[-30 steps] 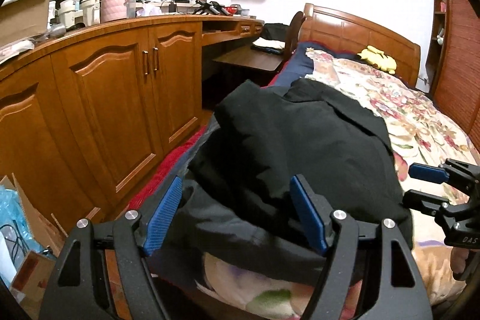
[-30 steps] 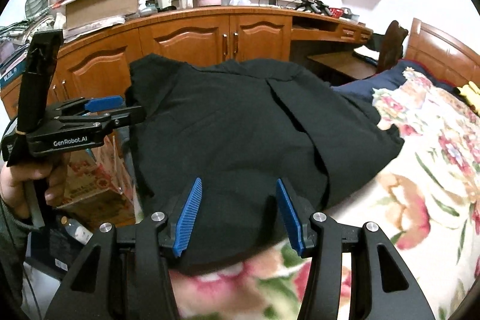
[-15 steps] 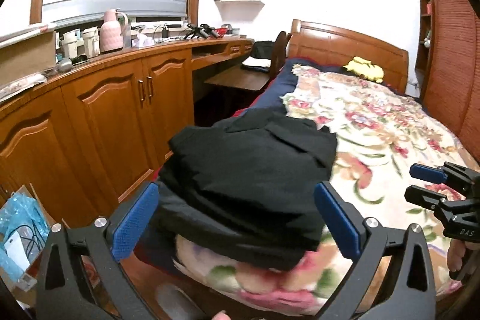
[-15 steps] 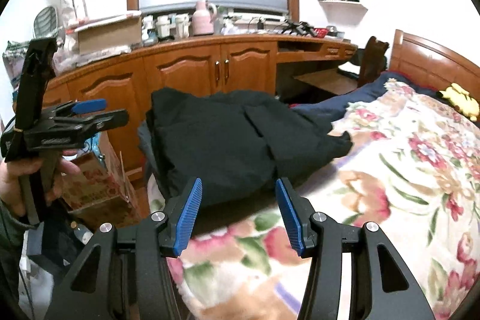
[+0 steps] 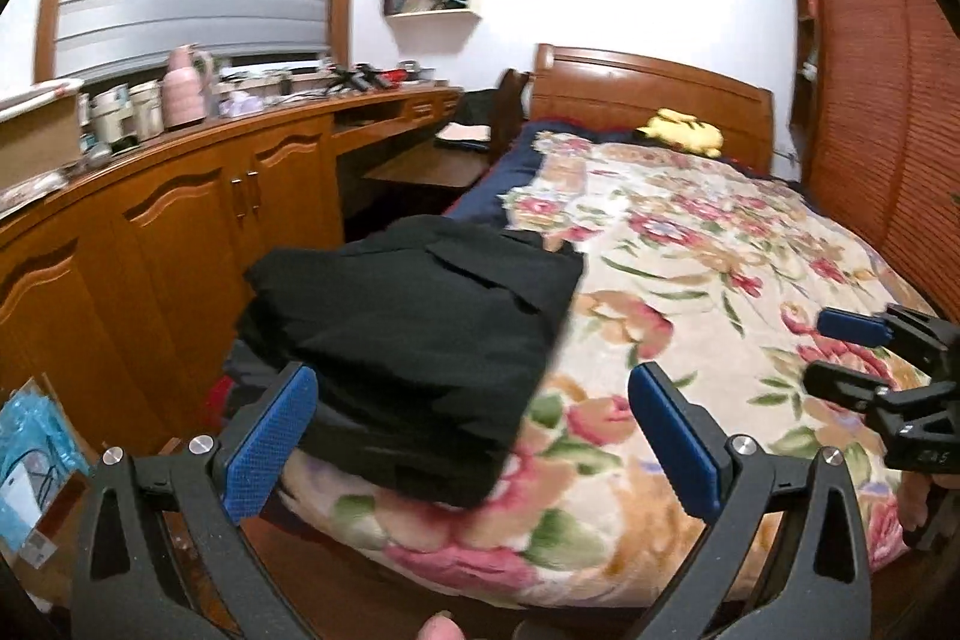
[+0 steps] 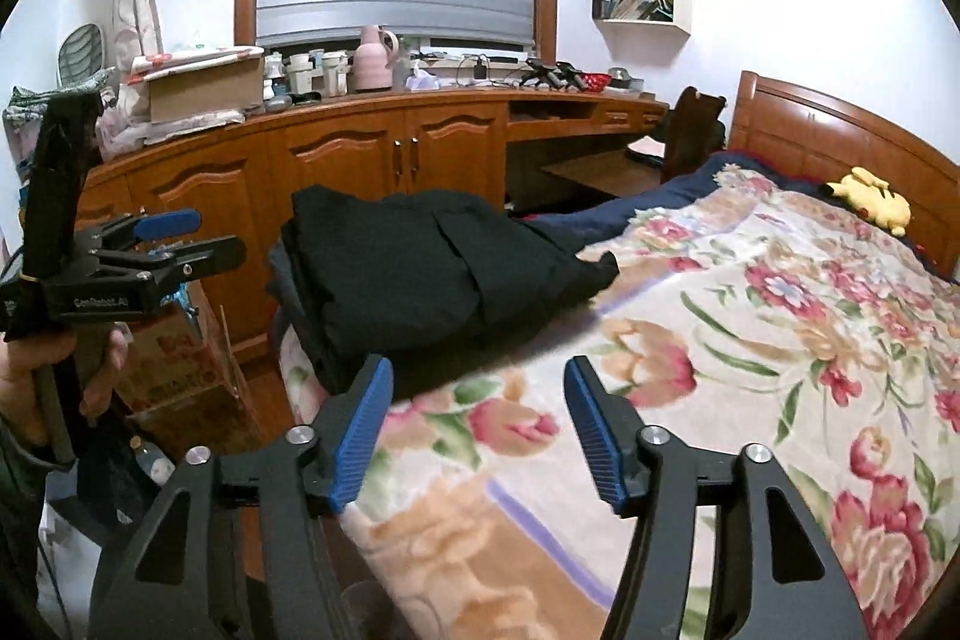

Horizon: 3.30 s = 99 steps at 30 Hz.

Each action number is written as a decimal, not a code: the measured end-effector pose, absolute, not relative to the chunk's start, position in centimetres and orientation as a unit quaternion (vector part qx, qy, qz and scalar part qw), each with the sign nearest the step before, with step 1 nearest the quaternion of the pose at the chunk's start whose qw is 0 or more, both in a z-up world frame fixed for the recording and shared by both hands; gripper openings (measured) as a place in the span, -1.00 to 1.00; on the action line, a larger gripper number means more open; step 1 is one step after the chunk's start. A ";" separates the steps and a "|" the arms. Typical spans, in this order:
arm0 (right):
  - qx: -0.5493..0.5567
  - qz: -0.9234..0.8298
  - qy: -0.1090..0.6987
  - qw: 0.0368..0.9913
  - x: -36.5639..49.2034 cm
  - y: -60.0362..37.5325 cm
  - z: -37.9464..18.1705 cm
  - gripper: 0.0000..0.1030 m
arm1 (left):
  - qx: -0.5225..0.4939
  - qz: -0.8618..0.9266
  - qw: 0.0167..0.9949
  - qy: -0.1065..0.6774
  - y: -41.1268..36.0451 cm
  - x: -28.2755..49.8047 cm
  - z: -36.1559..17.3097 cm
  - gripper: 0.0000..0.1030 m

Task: Fold large clothes

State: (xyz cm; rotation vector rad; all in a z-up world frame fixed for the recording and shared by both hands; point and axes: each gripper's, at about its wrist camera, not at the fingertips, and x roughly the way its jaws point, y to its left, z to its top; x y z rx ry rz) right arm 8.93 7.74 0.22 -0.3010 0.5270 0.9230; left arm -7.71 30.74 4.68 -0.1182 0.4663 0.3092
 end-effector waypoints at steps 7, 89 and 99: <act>-0.152 0.417 0.263 0.857 9.1 6.9 -1.0 0.26 | -0.046 0.113 0.968 0.221 27.4 -6.0 3.4 1.00; -0.037 0.132 0.206 0.969 10.3 -14.5 -5.4 0.69 | -0.010 -0.028 0.975 0.222 5.6 7.9 -3.4 1.00; -0.037 0.133 0.205 0.969 10.5 -14.7 -5.5 0.69 | -0.008 -0.027 0.975 0.220 5.8 7.9 -3.1 1.00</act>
